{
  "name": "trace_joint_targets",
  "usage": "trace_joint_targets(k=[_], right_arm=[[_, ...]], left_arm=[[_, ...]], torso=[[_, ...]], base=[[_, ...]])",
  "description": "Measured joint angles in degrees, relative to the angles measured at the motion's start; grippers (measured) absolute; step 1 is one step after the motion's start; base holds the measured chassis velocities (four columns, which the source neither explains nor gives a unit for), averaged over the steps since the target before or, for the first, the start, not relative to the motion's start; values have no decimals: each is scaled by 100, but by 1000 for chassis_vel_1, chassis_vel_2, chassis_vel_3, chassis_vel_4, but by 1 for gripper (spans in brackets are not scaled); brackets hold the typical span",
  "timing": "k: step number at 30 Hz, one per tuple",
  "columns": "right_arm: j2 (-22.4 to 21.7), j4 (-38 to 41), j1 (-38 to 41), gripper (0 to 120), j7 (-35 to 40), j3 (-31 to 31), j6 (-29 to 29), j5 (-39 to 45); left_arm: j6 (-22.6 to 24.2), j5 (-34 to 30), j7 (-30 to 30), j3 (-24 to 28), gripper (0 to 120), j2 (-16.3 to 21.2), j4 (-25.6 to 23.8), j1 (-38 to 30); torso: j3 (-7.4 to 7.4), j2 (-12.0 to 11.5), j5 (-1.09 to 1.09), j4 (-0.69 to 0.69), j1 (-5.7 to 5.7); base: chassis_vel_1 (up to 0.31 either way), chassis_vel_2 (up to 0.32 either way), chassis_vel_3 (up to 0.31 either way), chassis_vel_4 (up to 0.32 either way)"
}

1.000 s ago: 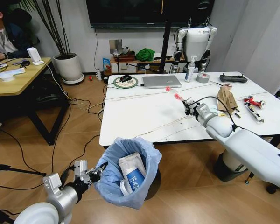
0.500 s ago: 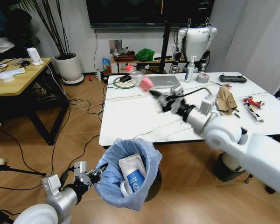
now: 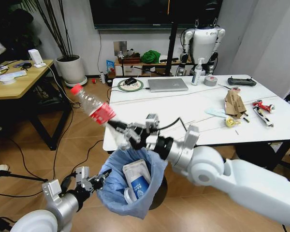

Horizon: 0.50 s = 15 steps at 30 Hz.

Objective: Pick up the trash bin and place the trash from the table into it.

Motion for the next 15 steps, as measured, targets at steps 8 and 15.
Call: trace_joint_targets(k=[8,15], right_arm=[[-215,-269,-221,0,-515,115,1,-381],[-356,-326,-455,0,-698,241,18,-634]], left_arm=[[19,-63,-66,19,0,-29,-18,-35],[28,-84,-114,7,0,-34,-44,4]], torso=[[0,0,2,0,0],[0,0,3,-1,0]], base=[[0,0,0,0],[0,0,0,0]])
